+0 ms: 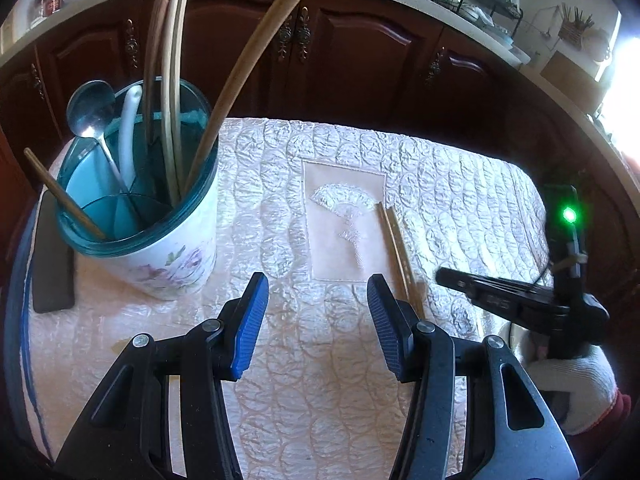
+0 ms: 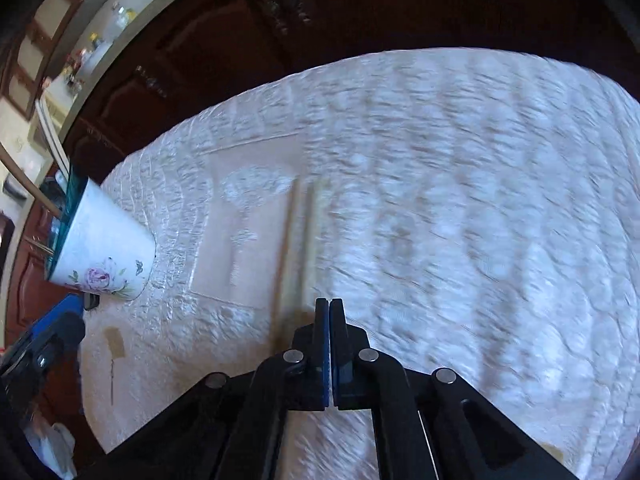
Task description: Organize utensils
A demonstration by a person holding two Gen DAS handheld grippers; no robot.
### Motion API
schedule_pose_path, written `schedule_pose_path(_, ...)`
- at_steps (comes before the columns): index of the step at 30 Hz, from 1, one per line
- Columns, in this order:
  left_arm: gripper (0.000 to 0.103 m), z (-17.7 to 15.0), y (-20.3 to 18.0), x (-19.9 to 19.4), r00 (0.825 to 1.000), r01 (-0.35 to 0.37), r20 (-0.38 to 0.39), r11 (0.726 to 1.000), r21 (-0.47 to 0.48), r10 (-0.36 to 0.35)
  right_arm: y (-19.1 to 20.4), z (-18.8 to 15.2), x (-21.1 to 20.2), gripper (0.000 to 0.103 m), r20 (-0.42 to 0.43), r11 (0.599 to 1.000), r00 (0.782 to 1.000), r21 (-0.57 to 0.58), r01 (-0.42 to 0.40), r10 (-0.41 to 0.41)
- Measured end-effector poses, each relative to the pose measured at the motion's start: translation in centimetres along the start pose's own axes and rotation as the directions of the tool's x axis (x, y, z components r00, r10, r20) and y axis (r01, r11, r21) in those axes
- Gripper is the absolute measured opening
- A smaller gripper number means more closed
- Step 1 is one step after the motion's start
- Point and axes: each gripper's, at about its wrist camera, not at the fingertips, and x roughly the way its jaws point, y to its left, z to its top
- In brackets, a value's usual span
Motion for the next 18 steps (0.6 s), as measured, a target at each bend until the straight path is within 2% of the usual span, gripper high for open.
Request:
schedule_pose_path(2, 0.051, 0.0, -0.2, 0.2, 1.0, 0.006, -0.004, 1.0, -0.001, -0.006, -0.8, -0.4, -0.4, 0.0, 0.0, 0.999, 0.999, 0.004, 0.037, -0.037)
schedule_pose_path(5, 0.051, -0.1, -0.9, 0.6, 1.0, 0.015, -0.013, 1.0, 0.001, -0.015, -0.9, -0.5, -1.3, 0.0, 0.031, 0.998, 0.997, 0.016, -0.066, 0.066)
schedule_pose_path(8, 0.051, -0.3, -1.4, 0.6, 1.0, 0.02, -0.018, 1.0, 0.013, -0.02, 0.5, 0.0, -0.9, 0.002, 0.025, 0.995, 0.994, 0.003, -0.102, 0.102)
schedule_pose_path(12, 0.051, -0.4, -1.3, 0.5, 1.0, 0.014, -0.017, 1.0, 0.018, -0.014, 2.6, 0.4, 1.1, 0.004, -0.015, 0.993, 0.993, -0.013, -0.115, 0.115)
schedule_pose_path(14, 0.051, -0.3, -0.8, 0.5, 1.0, 0.008, -0.017, 1.0, 0.008, -0.008, 3.4, 0.4, 2.2, 0.004, -0.033, 0.996, 0.995, -0.019, -0.09, 0.09)
schedule_pose_path(16, 0.051, -0.3, -0.4, 0.6, 1.0, 0.005, -0.021, 1.0, -0.001, -0.005, 3.2, 0.1, 3.4, 0.005, -0.061, 0.999, 0.997, -0.007, -0.051, 0.051)
schedule_pose_path(18, 0.051, -0.3, -0.3, 0.6, 1.0, 0.005, -0.022, 1.0, -0.006, -0.005, 3.1, 0.2, 4.3, 0.005, -0.075, 0.997, 0.995, 0.018, -0.07, 0.071)
